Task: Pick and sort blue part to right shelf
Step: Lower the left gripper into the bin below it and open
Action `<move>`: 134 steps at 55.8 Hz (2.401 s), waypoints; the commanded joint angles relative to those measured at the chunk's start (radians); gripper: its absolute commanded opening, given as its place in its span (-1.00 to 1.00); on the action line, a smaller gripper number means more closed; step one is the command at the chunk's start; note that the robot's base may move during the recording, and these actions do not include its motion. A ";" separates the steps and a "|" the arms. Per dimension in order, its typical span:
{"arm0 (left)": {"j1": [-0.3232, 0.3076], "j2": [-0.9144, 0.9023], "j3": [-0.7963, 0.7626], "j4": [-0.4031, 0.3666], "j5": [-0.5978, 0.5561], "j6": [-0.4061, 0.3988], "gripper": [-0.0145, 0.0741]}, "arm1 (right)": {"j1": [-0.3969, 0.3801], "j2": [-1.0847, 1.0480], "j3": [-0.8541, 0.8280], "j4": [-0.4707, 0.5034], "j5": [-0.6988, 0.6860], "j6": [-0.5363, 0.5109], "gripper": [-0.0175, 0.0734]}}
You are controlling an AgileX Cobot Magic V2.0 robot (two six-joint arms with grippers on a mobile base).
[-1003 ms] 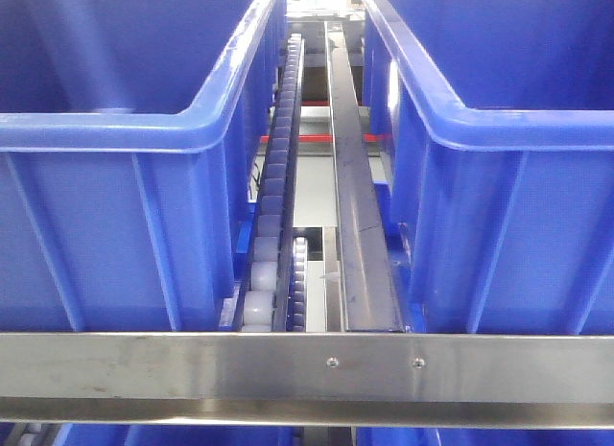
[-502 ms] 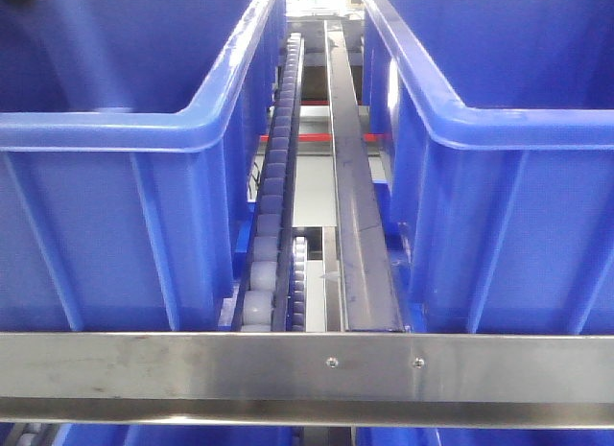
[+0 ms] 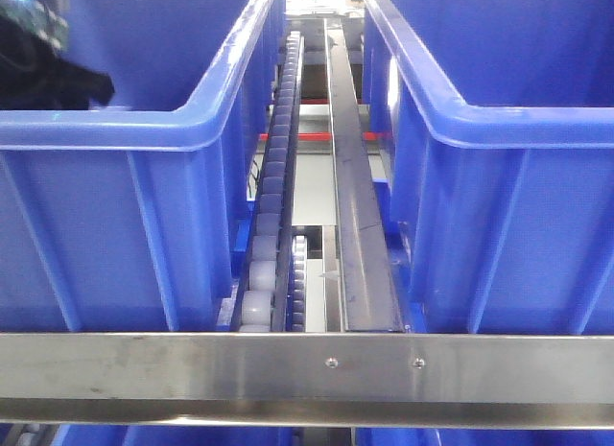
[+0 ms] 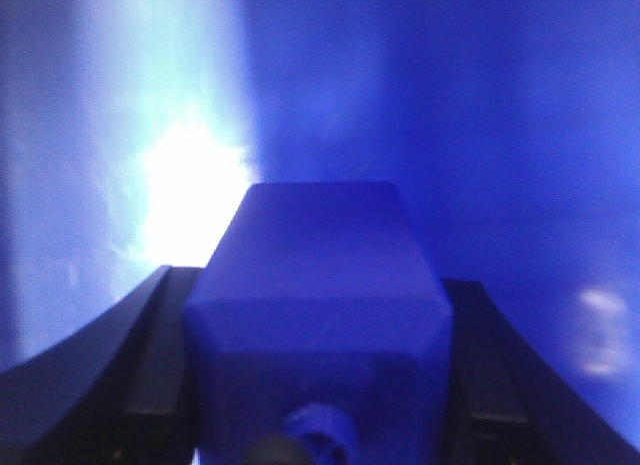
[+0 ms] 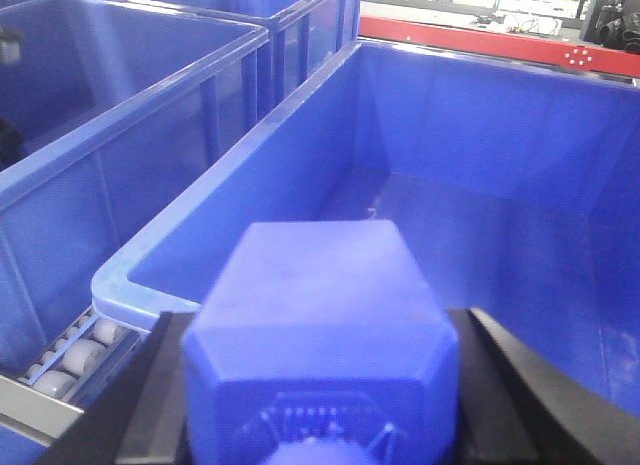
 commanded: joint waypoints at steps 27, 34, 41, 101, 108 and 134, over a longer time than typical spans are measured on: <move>0.003 -0.050 -0.163 -0.005 0.115 0.034 0.73 | -0.003 0.015 -0.026 0.013 -0.089 -0.001 0.00; 0.000 -0.128 -0.141 -0.014 0.103 0.034 0.73 | -0.003 0.015 -0.026 0.013 -0.089 -0.001 0.00; 0.000 -0.250 -0.066 -0.016 0.040 0.034 0.62 | -0.003 0.015 -0.026 0.013 -0.089 -0.001 0.00; 0.000 -1.534 0.842 0.043 -0.326 0.034 -0.37 | -0.003 0.015 -0.026 0.013 -0.100 -0.001 0.00; 0.000 -1.564 0.843 0.045 -0.326 0.034 -0.37 | -0.003 0.015 -0.026 0.013 -0.100 -0.001 0.00; 0.000 -1.564 0.843 0.047 -0.324 0.034 -0.37 | -0.003 0.300 -0.246 0.012 -0.133 0.084 0.00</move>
